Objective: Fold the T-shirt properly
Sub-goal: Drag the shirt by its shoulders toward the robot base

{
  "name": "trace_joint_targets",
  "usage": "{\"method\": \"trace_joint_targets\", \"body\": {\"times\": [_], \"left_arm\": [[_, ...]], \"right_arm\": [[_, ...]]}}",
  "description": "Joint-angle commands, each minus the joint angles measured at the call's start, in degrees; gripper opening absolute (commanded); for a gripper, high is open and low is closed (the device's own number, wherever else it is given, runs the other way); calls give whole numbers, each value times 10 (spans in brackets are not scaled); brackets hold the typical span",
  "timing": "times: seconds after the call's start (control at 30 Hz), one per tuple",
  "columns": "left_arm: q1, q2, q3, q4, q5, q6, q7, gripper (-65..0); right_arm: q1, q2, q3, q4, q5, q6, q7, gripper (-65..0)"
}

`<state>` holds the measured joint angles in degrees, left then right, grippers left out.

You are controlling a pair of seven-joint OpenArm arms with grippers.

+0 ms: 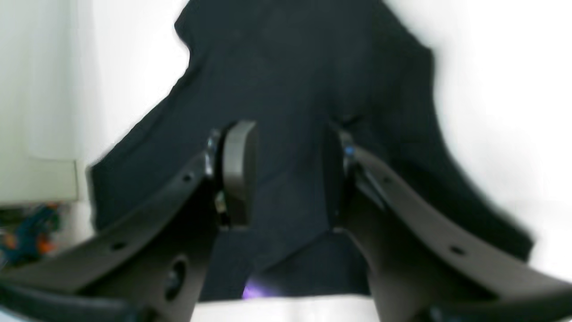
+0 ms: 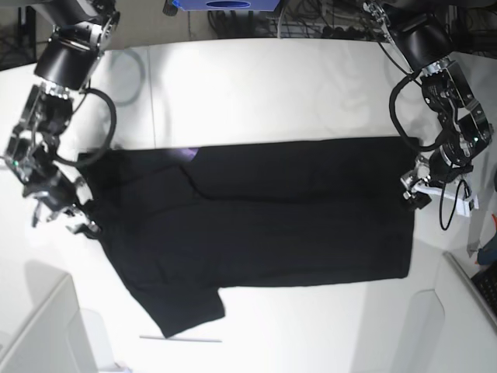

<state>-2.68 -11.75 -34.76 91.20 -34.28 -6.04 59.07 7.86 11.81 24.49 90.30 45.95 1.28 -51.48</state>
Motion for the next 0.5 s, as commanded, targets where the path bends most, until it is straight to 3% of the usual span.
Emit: {"method": "trace_joint_targets", "body": {"times": [0.0,0.07,0.13,0.2,0.23,0.27,0.47], "left_arm": [[7,-10,-2,30,-7,-5,-20,-72],[38,-8,-2,70,-8,-6,-32,-81],[72,-3,0,101,-8,-6,-40,-176],[98,12,2,106,-8,-6,-62,-377],[105,19,0,98,-7,-6,-78,-517],[111,23,1,85,-7,-6,-92,-650],[88,24,4,-31,-1,-6,-108,-650]], "right_arm": [[-6,4,0,42,17,11,10,-422],[-47,4,0,93,17,11,13,-426],[-87,-3,0,122,17,11,14,-471],[-118,-12,1,109,17,11,24,-591],[-128,-17,3,91,17,11,36,-650],[-137,-18,10,71,17,11,48,-650],[-146,-19,25,-26,16,11,84,-650]]}}
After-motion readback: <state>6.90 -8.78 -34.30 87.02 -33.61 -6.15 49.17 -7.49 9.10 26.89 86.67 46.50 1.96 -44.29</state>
